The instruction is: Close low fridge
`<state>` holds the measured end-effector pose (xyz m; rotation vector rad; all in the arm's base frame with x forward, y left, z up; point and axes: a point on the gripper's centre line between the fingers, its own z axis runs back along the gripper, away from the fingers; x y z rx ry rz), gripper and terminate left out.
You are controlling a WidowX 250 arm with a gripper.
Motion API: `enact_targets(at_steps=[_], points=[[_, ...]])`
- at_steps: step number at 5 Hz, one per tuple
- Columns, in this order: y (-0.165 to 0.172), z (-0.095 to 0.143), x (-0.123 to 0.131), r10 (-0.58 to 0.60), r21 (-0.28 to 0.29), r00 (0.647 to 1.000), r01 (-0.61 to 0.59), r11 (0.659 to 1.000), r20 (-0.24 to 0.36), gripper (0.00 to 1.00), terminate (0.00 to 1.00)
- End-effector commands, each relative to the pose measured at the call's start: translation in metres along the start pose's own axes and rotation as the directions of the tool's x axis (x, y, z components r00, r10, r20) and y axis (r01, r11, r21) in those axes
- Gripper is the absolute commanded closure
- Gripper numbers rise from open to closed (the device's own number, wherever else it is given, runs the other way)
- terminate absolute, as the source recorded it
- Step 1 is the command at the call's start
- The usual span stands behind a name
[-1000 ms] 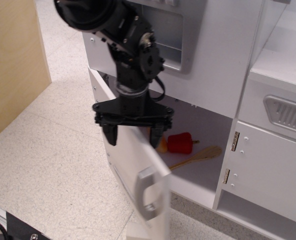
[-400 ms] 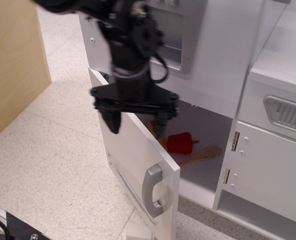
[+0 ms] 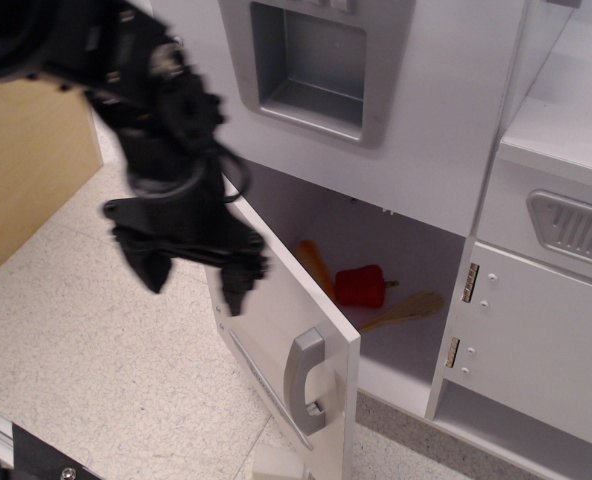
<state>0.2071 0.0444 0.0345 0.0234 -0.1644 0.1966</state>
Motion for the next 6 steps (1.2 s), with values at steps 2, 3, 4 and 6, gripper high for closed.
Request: enact_targets(at_steps=[2,3,4,6], points=[[0.004,-0.058,0.025,-0.015,0.068,0.998,0.011,0.998,0.056,0.00,0.00],[-0.009,-0.065,0.031,0.014,0.075,0.997,-0.020,0.997,0.077,0.00,0.00],[-0.027,-0.069,0.037,0.038,0.055,0.997,-0.042,0.998,0.067,0.00,0.00],[-0.055,-0.071,0.053,0.102,0.010,0.992,-0.103,0.995,0.073,0.00,0.00]])
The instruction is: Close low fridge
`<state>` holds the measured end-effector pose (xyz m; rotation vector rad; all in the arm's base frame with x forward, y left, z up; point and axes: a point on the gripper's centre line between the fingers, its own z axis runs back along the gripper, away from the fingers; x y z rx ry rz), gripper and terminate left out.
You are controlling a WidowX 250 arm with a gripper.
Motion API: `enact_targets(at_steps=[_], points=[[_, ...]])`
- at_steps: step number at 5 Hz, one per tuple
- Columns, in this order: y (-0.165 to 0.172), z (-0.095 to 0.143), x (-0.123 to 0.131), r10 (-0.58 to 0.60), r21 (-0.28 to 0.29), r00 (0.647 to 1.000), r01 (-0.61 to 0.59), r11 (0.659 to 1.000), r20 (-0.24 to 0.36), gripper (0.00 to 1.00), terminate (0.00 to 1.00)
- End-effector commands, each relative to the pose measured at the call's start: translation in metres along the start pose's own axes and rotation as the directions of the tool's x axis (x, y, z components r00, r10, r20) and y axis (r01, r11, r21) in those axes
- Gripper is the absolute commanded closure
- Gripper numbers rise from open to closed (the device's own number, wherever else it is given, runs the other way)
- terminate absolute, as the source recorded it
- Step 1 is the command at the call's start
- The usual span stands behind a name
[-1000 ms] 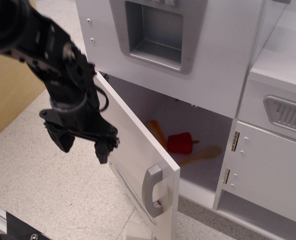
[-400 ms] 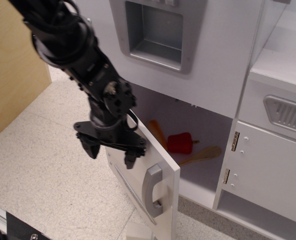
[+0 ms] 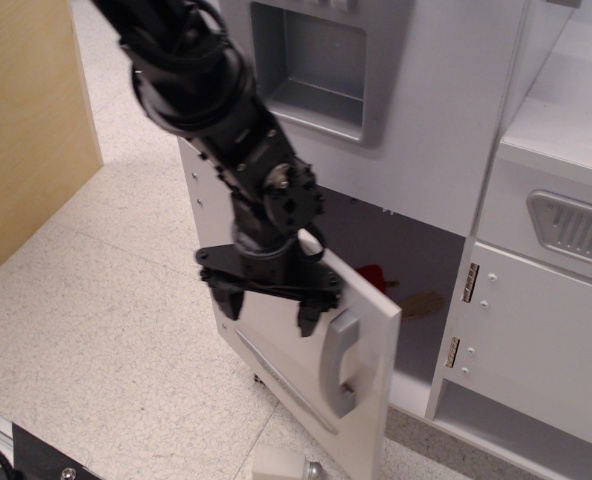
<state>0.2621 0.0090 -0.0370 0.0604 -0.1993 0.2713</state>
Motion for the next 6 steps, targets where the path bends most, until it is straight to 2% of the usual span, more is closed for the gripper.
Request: enact_targets(at_steps=[1,4,6], points=[[-0.026,0.009,0.031,0.060,-0.052,0.996,-0.057,0.997,0.061,0.00,0.00],[-0.054,0.009,0.058,0.198,-0.128,0.969,-0.180,0.975,0.146,0.00,0.00],[-0.052,0.008,0.053,0.198,-0.133,0.963,-0.175,0.975,0.182,0.00,0.00]])
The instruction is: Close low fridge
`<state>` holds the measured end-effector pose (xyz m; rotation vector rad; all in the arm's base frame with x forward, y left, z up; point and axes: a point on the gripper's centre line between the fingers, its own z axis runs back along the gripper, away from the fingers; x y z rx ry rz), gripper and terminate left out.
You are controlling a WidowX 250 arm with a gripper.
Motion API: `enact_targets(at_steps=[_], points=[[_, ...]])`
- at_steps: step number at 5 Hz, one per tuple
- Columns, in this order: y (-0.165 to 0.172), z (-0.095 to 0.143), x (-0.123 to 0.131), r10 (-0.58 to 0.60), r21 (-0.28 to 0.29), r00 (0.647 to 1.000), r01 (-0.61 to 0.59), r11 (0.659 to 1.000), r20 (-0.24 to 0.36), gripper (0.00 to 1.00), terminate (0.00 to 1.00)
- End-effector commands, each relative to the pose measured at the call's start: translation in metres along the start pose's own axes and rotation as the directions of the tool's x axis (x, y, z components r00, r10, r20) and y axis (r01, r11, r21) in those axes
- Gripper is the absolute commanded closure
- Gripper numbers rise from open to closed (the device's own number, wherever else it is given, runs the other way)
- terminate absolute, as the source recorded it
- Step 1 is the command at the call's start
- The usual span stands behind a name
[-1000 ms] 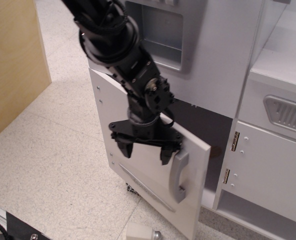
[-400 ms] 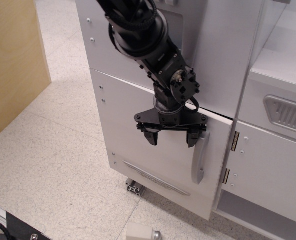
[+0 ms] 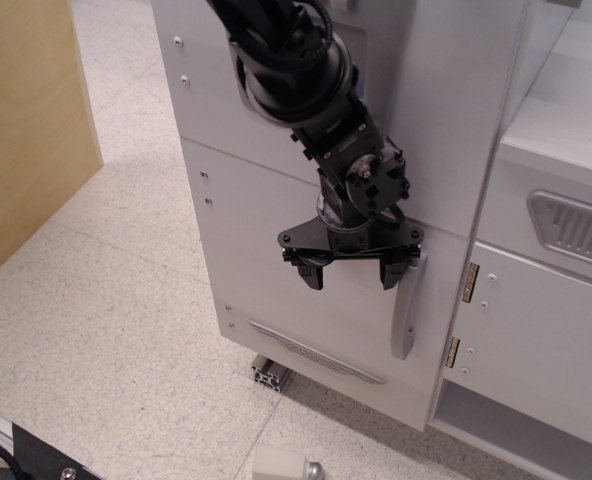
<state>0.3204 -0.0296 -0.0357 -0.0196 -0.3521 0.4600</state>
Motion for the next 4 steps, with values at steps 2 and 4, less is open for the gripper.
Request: enact_targets(at_steps=[2,4], points=[[0.020,0.029,-0.013,-0.098,0.026,0.995,0.099,0.995,-0.013,0.00,0.00],[0.020,0.029,-0.013,-0.098,0.026,0.995,0.099,0.995,-0.013,0.00,1.00]])
